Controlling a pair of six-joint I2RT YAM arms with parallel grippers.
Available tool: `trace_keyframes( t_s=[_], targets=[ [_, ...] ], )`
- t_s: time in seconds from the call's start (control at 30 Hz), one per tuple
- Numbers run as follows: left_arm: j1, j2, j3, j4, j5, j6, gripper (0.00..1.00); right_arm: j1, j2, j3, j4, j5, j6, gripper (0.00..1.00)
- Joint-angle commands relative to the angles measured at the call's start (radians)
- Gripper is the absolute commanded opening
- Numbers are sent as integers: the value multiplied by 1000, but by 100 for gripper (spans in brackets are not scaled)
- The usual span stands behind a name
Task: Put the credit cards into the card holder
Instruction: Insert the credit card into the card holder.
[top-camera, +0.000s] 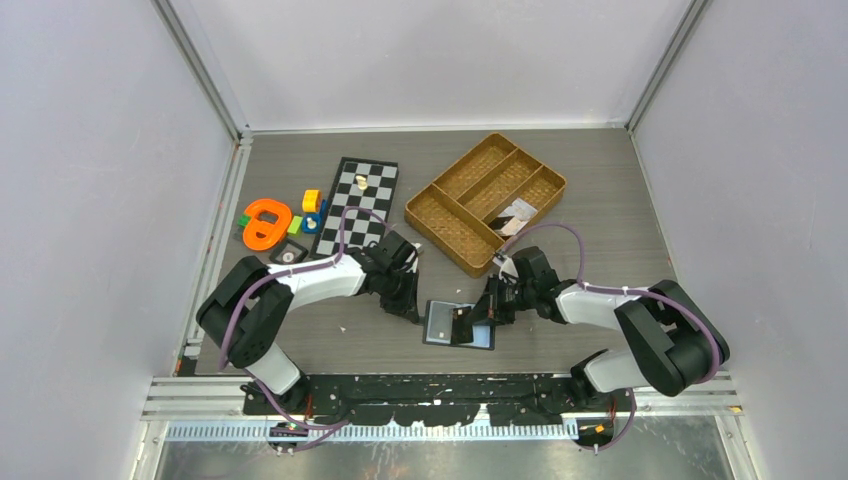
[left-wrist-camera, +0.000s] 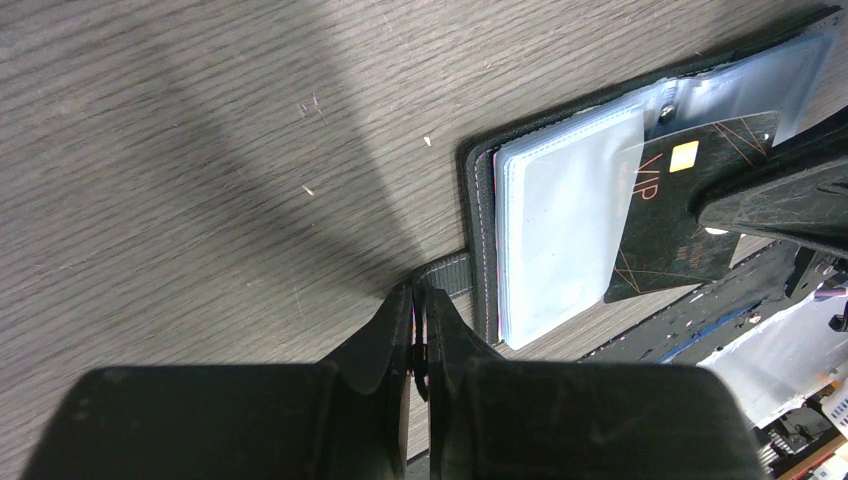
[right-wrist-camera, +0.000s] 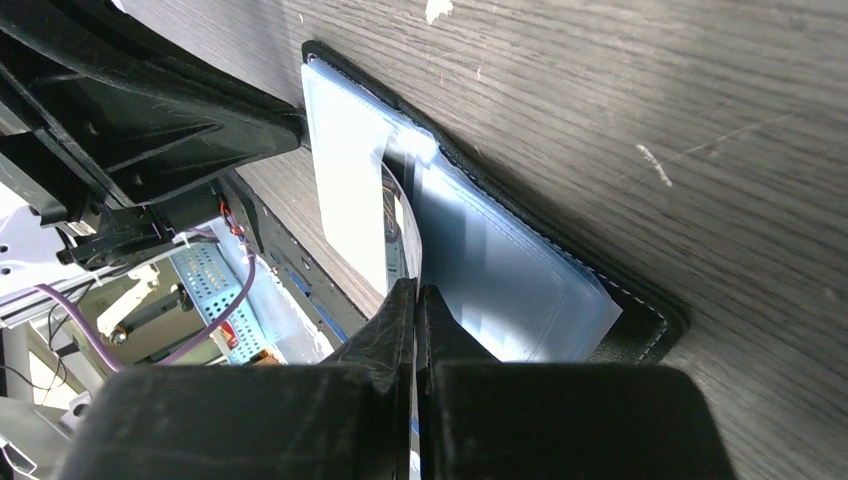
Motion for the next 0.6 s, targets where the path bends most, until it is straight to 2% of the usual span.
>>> trace_keyframes(
  t_s=[0.0, 0.57],
  targets=[
    [-4, 22, 13, -14, -41, 15, 0, 6, 6, -12, -11, 111, -48, 1],
    [-4, 33, 23, -19, -44, 22, 0, 6, 5, -5, -17, 177, -72, 1]
  ],
)
